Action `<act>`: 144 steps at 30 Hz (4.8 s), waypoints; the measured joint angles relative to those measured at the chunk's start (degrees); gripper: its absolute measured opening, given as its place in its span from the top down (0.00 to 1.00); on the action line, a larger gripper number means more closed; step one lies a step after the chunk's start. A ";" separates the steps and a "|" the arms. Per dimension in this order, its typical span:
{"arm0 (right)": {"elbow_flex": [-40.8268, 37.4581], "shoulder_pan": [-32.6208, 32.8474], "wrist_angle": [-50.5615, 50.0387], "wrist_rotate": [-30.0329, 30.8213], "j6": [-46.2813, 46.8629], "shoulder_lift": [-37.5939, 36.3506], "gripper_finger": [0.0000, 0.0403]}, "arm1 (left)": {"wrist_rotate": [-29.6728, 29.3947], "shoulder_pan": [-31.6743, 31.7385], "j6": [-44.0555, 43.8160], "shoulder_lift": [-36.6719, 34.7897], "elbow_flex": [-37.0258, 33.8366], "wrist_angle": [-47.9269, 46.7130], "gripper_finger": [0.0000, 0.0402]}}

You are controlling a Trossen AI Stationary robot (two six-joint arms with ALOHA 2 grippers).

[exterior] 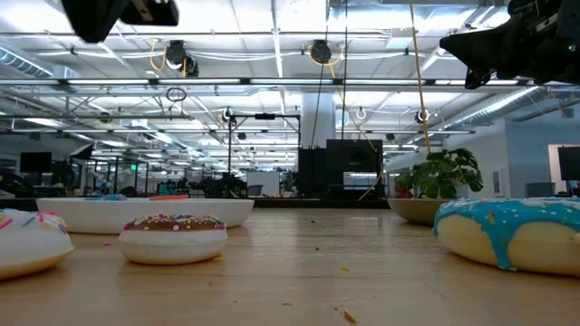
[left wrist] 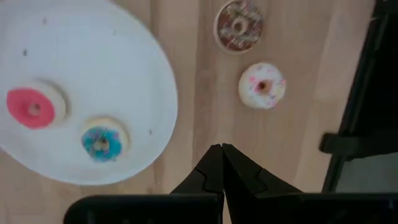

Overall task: Pick & Place donuts
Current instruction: Put the small white donut on the white plate

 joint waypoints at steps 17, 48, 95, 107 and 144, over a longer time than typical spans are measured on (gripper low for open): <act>0.00 -0.02 -0.02 -0.11 0.00 0.00 1.00 | -2.62 -2.11 4.68 10.28 14.70 -5.83 0.99; 0.00 -0.02 -0.04 -0.17 0.39 0.00 1.00 | -3.74 -8.45 6.13 10.22 14.72 2.55 0.99; 0.00 -0.02 -0.04 -0.22 0.24 0.00 1.00 | -3.97 -7.97 3.49 10.11 3.90 6.79 0.28; 0.00 -0.01 -0.04 -0.22 0.24 -0.02 1.00 | -2.82 -7.97 6.04 10.17 -2.82 17.61 0.14; 0.00 0.00 -0.04 -0.22 0.39 -0.02 1.00 | -4.07 -7.94 6.54 10.19 -14.21 30.98 0.23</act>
